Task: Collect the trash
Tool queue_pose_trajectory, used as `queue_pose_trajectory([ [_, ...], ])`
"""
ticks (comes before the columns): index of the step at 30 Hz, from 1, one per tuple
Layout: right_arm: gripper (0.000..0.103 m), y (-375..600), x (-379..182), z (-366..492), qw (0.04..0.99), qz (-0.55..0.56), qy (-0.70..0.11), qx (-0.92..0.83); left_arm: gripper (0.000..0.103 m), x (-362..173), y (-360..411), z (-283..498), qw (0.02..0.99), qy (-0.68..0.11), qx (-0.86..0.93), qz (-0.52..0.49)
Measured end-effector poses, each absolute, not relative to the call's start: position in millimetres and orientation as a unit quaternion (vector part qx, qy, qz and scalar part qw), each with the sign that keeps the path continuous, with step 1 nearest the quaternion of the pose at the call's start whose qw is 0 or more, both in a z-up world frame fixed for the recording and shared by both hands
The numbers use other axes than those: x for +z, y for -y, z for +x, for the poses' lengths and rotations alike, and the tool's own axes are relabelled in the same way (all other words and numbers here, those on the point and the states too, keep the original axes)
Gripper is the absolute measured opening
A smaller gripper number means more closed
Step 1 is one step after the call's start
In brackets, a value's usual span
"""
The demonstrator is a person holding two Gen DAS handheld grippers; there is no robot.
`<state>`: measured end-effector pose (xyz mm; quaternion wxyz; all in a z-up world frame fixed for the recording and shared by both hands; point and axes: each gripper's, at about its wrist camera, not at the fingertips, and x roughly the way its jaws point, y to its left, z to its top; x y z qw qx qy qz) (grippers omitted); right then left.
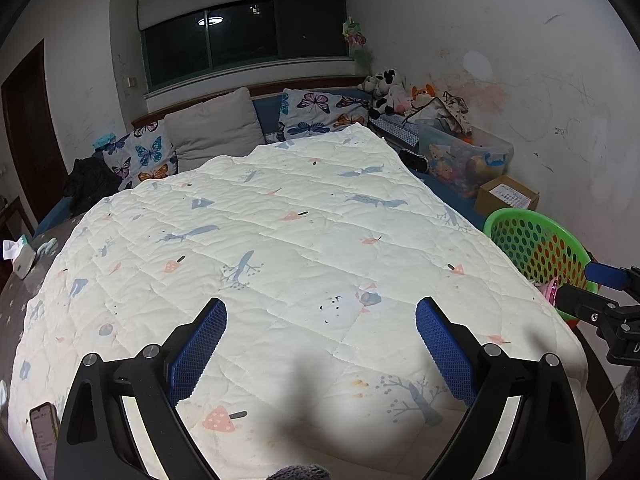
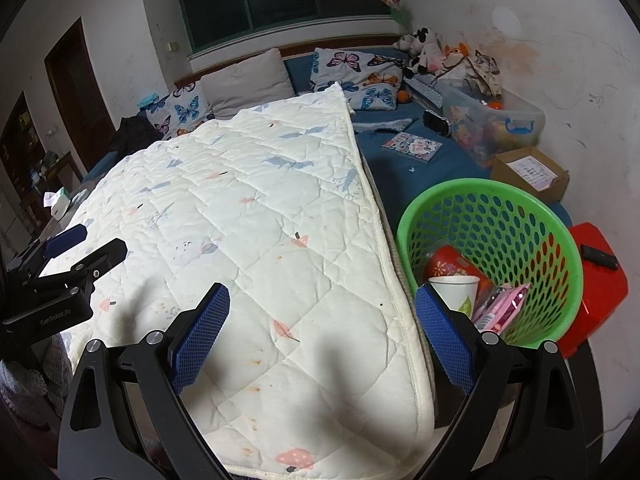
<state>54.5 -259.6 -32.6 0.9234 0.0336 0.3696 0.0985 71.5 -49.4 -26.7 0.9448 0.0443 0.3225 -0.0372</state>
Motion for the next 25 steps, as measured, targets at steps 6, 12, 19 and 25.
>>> queue_pose_trajectory([
  [6, 0.093, 259.3, -32.5, 53.7, 0.923, 0.035, -0.369, 0.099, 0.092, -25.3, 49.4, 69.8, 0.946, -0.318, -0.033, 0.047],
  [12, 0.093, 257.7, -31.5, 53.1, 0.925, 0.035, -0.367, 0.098, 0.092, -22.7, 51.5, 67.5, 0.949, -0.312, -0.029, 0.048],
  [19, 0.093, 259.6, -29.2, 51.5, 0.926, 0.039, -0.364, 0.096, 0.092, -22.4, 53.0, 66.5, 0.947, -0.316, -0.03, 0.047],
  [25, 0.093, 261.7, -27.5, 51.0, 0.926, 0.041, -0.363, 0.095, 0.092, -22.4, 54.7, 64.8, 0.947, -0.317, -0.033, 0.048],
])
